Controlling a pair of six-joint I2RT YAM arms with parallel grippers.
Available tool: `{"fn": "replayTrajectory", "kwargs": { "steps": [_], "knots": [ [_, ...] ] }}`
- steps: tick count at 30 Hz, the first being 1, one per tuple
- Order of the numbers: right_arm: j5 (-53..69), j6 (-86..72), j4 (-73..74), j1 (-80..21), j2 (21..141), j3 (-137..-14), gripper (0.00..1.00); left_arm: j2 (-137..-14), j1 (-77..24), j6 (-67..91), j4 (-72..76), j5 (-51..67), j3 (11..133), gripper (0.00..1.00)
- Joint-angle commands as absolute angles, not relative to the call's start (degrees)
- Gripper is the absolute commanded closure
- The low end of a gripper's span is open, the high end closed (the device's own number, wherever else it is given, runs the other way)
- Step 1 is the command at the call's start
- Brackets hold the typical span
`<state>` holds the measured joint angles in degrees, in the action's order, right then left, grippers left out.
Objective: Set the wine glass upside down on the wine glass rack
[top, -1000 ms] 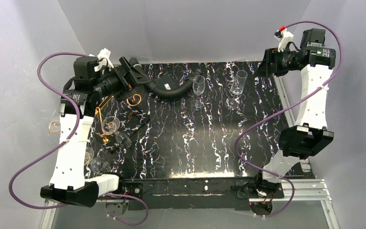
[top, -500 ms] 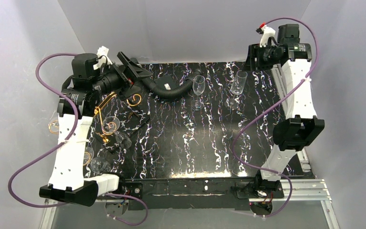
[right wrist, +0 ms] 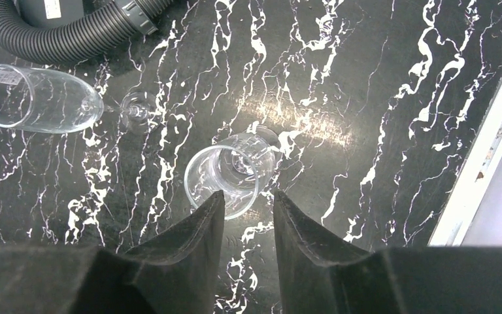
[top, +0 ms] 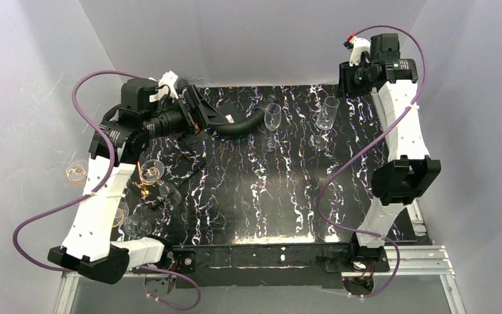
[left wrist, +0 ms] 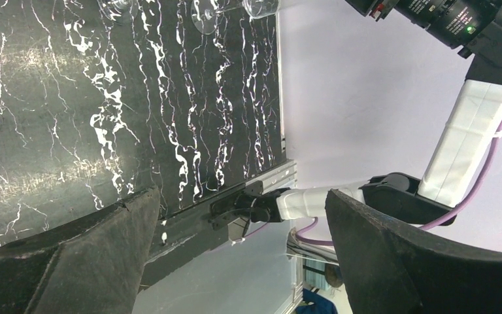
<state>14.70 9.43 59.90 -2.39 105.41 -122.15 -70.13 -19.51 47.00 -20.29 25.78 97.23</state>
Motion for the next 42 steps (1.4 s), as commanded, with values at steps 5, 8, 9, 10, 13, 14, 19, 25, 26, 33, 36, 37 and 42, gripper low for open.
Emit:
{"fn": "replayTrajectory", "kwargs": {
  "steps": [5,8,9,10,13,14,19,25,26,33,36,37,42],
  "knots": [
    [12.73,10.93,58.62,-3.19,107.06,-122.96,0.63,-68.63,-21.09,45.02,-22.79,24.84,97.66,0.02],
    [12.41,11.38,58.74,-3.58,107.78,-123.73,0.65,-68.19,-21.31,45.12,-22.81,24.65,97.16,0.02],
    [12.33,11.4,58.71,-3.64,107.96,-123.75,0.65,-68.14,-21.42,45.09,-22.9,24.69,96.96,0.02],
    [12.19,11.43,58.71,-3.75,108.16,-123.66,0.66,-67.88,-21.52,45.02,-22.87,24.7,96.59,0.02],
    [11.41,11.98,58.93,-3.95,108.85,-123.31,0.68,-67.08,-21.75,45.15,-22.85,24.08,95.84,0.02],
    [11.01,12.07,58.96,-3.98,109.06,-123.33,0.68,-66.91,-21.81,45.15,-22.85,23.88,95.81,0.02],
    [9.01,12.76,58.72,-4.32,110.0,-123.37,0.75,-66.8,-22.04,44.98,-23.03,23.91,96.26,0.02],
    [7.28,13.34,58.71,-4.66,109.68,-122.38,0.89,-66.91,-22.52,44.91,-22.94,23.91,96.32,0.02],
    [7.0,13.42,58.59,-4.66,109.51,-122.21,0.91,-66.93,-22.55,44.87,-22.94,23.91,96.41,0.02],
    [6.26,15.19,58.91,-4.66,107.0,-120.17,0.99,-67.73,-23.71,45.09,-22.88,24.16,96.73,0.02],
    [5.9,15.55,59.63,-4.17,103.64,-118.34,0.99,-68.78,-25.07,45.61,-22.87,24.26,97.96,0.02],
    [6.54,15.43,59.92,-3.75,102.26,-117.42,0.99,-69.29,-25.84,45.64,-22.84,24.15,98.5,0.02],
    [14.42,14.01,62.38,0.14,94.35,-110.78,0.99,-72.49,-30.41,45.65,-22.85,23.24,101.34,0.02]
  ]
}}
